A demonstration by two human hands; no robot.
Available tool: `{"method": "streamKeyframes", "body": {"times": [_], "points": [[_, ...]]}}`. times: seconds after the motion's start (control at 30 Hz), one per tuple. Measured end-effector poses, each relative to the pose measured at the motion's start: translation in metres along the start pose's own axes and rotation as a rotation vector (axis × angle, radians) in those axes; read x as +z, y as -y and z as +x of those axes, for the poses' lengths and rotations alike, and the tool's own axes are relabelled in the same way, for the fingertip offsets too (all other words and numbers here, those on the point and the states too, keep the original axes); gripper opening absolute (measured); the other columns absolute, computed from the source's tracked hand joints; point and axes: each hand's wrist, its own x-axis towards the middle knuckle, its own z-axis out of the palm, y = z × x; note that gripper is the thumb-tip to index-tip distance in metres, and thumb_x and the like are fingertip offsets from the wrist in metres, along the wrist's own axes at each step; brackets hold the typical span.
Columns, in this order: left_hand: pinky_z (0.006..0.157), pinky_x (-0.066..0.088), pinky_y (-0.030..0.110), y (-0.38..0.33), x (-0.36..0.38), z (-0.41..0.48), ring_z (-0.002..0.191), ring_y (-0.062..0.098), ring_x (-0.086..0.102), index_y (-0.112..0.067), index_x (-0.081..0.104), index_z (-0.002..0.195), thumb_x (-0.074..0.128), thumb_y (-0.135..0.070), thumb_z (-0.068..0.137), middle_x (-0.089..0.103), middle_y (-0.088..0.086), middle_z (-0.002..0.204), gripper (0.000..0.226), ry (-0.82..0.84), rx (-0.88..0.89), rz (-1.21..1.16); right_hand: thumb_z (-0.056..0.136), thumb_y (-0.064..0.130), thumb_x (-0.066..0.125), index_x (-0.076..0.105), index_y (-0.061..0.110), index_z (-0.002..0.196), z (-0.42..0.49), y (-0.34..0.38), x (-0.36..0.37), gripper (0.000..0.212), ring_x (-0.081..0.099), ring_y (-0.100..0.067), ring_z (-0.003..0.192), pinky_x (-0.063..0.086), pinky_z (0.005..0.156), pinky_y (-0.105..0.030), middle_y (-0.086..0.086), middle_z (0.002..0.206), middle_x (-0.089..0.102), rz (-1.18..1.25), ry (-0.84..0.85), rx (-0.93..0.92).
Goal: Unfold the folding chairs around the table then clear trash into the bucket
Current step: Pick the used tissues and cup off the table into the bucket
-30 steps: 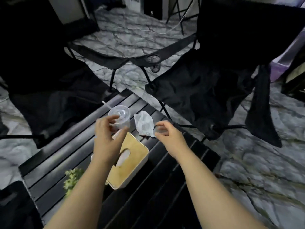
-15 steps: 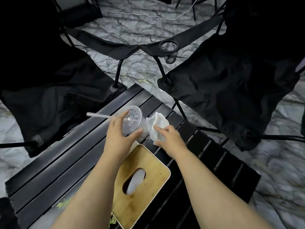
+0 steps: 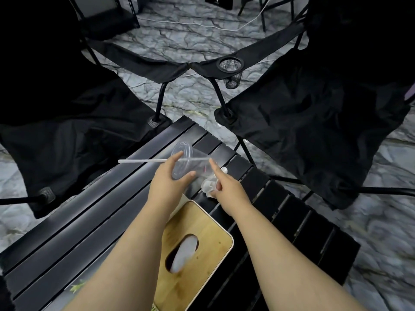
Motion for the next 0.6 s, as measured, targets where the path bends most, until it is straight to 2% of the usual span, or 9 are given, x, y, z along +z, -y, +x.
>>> {"method": "streamKeyframes", "body": {"times": [0.07, 0.13, 0.27, 0.3, 0.37, 0.4, 0.43, 0.6], "points": [[0.094, 0.036, 0.029, 0.001, 0.0, 0.003, 0.124, 0.01, 0.042, -0.036, 0.047, 0.13, 0.066, -0.028, 0.084, 0.046, -0.003, 0.137, 0.05, -0.026, 0.007, 0.015, 0.089, 0.001, 0.053, 0.018, 0.062, 0.135, 0.002, 0.001, 0.0, 0.084, 0.038, -0.005, 0.066, 0.042, 0.078, -0.023, 0.009, 0.075, 0.033, 0.032, -0.009, 0.004], [0.092, 0.035, 0.025, -0.001, 0.001, 0.004, 0.12, 0.009, 0.042, -0.034, 0.049, 0.129, 0.063, -0.024, 0.086, 0.046, -0.003, 0.135, 0.046, -0.052, 0.027, 0.031, 0.088, 0.001, 0.055, 0.021, 0.062, 0.134, 0.002, 0.0, 0.0, 0.084, 0.038, -0.005, 0.065, 0.042, 0.078, -0.022, 0.009, 0.074, 0.033, 0.052, -0.013, 0.002], [0.078, 0.038, 0.006, -0.005, 0.006, 0.002, 0.112, 0.002, 0.043, -0.03, 0.057, 0.121, 0.059, -0.022, 0.089, 0.048, -0.011, 0.125, 0.034, -0.12, 0.07, 0.028, 0.087, 0.001, 0.058, 0.026, 0.054, 0.138, -0.003, -0.004, 0.001, 0.08, 0.04, -0.007, 0.069, 0.042, 0.08, -0.021, 0.008, 0.076, 0.034, 0.072, 0.001, -0.014], [0.081, 0.041, 0.008, -0.005, 0.007, 0.001, 0.11, 0.002, 0.045, -0.03, 0.059, 0.118, 0.059, -0.022, 0.089, 0.05, -0.012, 0.123, 0.029, -0.137, 0.076, 0.027, 0.086, 0.001, 0.058, 0.028, 0.051, 0.138, -0.005, -0.005, 0.0, 0.078, 0.04, -0.008, 0.07, 0.042, 0.079, -0.021, 0.007, 0.077, 0.035, 0.07, 0.009, -0.021], [0.093, 0.048, 0.026, -0.004, 0.007, -0.003, 0.108, 0.008, 0.053, -0.029, 0.063, 0.112, 0.057, -0.026, 0.09, 0.057, -0.009, 0.12, 0.024, -0.164, 0.079, 0.033, 0.085, 0.003, 0.061, 0.032, 0.046, 0.139, -0.01, -0.006, -0.004, 0.075, 0.041, -0.008, 0.071, 0.041, 0.076, -0.02, 0.006, 0.078, 0.037, 0.079, 0.02, -0.022], [0.094, 0.049, 0.034, -0.004, 0.007, -0.005, 0.108, 0.012, 0.056, -0.029, 0.064, 0.112, 0.057, -0.027, 0.09, 0.059, -0.007, 0.119, 0.023, -0.178, 0.078, 0.036, 0.085, 0.004, 0.061, 0.034, 0.044, 0.139, -0.013, -0.007, -0.006, 0.073, 0.041, -0.008, 0.071, 0.041, 0.075, -0.019, 0.006, 0.079, 0.039, 0.089, 0.013, -0.022], [0.092, 0.05, 0.036, -0.004, 0.005, -0.007, 0.107, 0.013, 0.057, -0.029, 0.064, 0.111, 0.057, -0.027, 0.09, 0.061, -0.005, 0.119, 0.023, -0.195, 0.082, 0.031, 0.085, 0.004, 0.061, 0.036, 0.042, 0.139, -0.016, -0.007, -0.009, 0.071, 0.042, -0.009, 0.071, 0.041, 0.073, -0.017, 0.005, 0.079, 0.041, 0.105, -0.007, -0.023], [0.082, 0.045, 0.011, -0.016, -0.002, -0.024, 0.102, 0.009, 0.058, -0.024, 0.066, 0.11, 0.06, -0.022, 0.089, 0.063, -0.006, 0.114, 0.022, -0.274, 0.131, 0.017, 0.085, 0.003, 0.059, 0.051, 0.031, 0.126, -0.042, -0.01, -0.036, 0.05, 0.044, -0.007, 0.068, 0.041, 0.07, -0.014, 0.005, 0.077, 0.045, 0.157, -0.11, -0.03]]}}
